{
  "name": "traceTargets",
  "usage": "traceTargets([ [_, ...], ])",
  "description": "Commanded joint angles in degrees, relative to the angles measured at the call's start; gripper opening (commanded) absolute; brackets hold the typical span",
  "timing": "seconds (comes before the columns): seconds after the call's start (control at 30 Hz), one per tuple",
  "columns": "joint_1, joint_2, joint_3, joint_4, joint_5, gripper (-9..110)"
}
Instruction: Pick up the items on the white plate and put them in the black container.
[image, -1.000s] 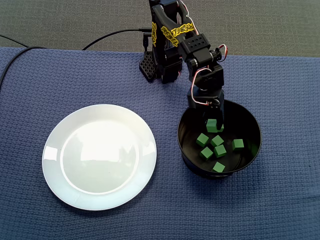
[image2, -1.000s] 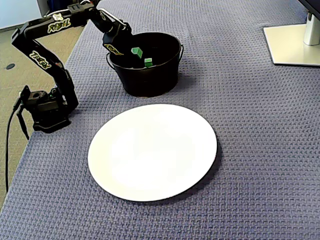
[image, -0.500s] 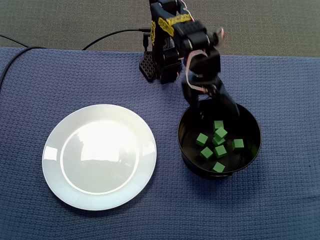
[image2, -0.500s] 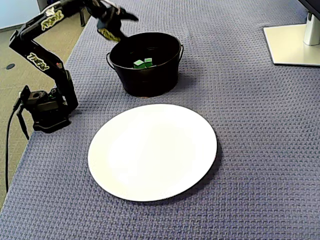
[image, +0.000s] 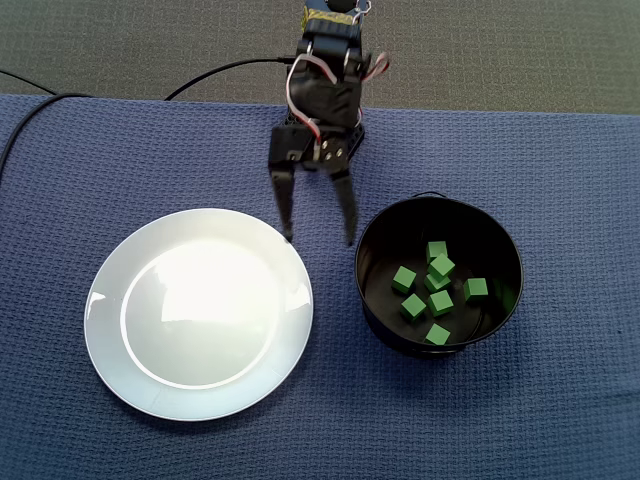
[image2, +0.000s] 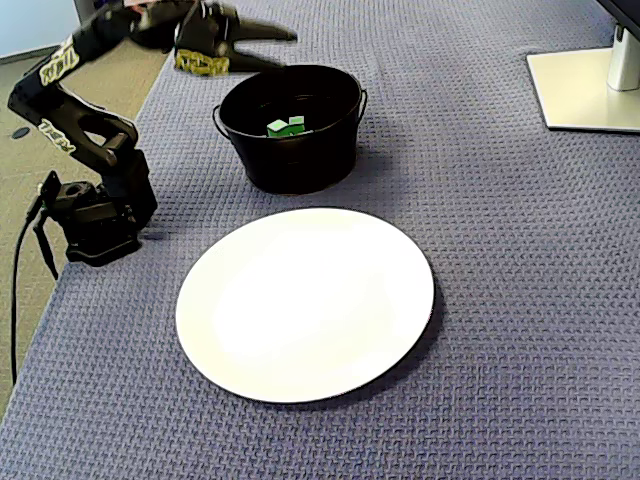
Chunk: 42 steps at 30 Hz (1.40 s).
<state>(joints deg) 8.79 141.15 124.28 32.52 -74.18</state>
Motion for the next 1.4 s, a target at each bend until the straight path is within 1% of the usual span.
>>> traceTargets([
  [0.0, 0.0, 7.2, 15.1, -5.8, -2.2, 22],
  [0.1, -1.8, 10.6, 25.6, -11.3, -3.0, 21],
  [0.17, -2.9, 12.7, 30.8, -12.9, -3.9, 21],
  [0.3, -3.9, 16.8, 38.0, -10.9, -4.4, 19],
  [0.33, -4.0, 17.8, 38.8, -8.7, -4.3, 20],
  [0.47, -5.3, 22.2, 39.4, 6.3, -4.7, 20],
  [0.73, -8.7, 31.3, 45.1, 22.9, -6.0, 21],
  [0.9, -11.6, 37.0, 45.6, 36.6, -7.3, 22],
  [1.1, -12.2, 40.7, 47.3, 45.3, -10.5, 23],
  [1.17, -12.0, 40.7, 47.3, 48.3, -12.0, 21],
  [1.27, -11.8, 40.8, 47.3, 52.5, -11.7, 18],
  [1.37, -11.2, 40.9, 47.4, 55.3, -11.6, 20],
])
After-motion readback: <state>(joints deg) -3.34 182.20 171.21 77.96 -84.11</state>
